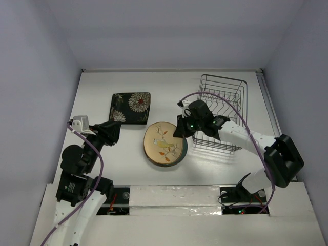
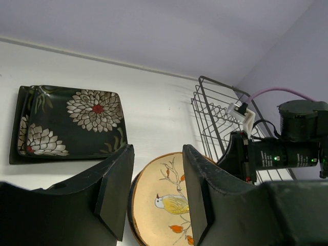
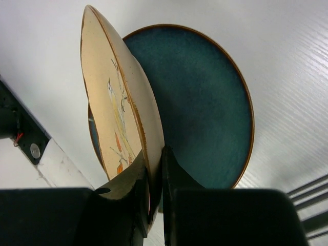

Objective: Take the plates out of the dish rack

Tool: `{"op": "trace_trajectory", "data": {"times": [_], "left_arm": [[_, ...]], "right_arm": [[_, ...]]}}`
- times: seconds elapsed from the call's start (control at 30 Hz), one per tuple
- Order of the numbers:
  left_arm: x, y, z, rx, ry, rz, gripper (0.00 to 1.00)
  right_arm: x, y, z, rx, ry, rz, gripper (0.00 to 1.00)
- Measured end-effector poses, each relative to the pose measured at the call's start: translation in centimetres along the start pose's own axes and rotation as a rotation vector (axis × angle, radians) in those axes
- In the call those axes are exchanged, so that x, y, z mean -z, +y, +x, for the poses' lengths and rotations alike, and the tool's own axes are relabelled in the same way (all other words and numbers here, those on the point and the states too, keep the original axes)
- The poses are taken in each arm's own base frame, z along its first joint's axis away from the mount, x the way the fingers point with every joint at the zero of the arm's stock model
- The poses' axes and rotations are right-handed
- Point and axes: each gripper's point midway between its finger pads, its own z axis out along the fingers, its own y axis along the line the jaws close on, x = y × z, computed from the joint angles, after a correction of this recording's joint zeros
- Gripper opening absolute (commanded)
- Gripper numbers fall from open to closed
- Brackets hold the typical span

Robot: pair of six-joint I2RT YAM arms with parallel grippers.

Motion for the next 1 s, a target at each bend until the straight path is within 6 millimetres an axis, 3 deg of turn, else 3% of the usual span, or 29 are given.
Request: {"op": "trace_trajectory", "data": {"times": [0.13, 0.2, 0.23, 0.4, 0.43, 0.6, 0.83, 1.0], "left_arm": [[-0.2, 0.2, 0.1, 0.0, 0.007, -0.007, 0.4], [-0.2, 0.2, 0.2, 0.001, 0.008, -0.007, 0.4], [-0.2, 0.2, 0.2, 0.0, 0.007, -0.008, 0.4], [-0.2, 0.3, 0.1, 0.0, 0.005, -0.013, 0.4], [-0.2, 0.3, 0.1, 0.0, 0.005, -0.013, 0.4], [-0.2, 0.5, 0.0, 0.0, 0.001, -0.021, 0.4], [-0.2, 0.6, 0.0, 0.0, -0.001, -0.025, 0.4], [-0.2, 0.7, -0.1, 0.0, -0.004, -0.03, 0.4]], "right_arm": [[-0.9, -0.3, -0.2, -0.001, 0.003, -0.003, 0.02], [-1.0, -0.3, -0.3, 0.0, -0.001, -0.001, 0.11], [-1.0, -0.4, -0.4, 0.001, -0.004, 0.003, 0.21], [-1.3, -1.8, -0.7, 0.016, -0.018, 0.077, 0.37], [-1.4, -2.3, -0.6, 0.019, -0.016, 0.101, 0.44], [-1.8, -4.0, 0.1, 0.027, 0.008, 0.176, 0.56], [-1.5, -4.6, 0.1, 0.063, 0.016, 0.214, 0.86], [-0.8, -5.3, 0.4, 0.07, 0.029, 0.26, 0.95]]}}
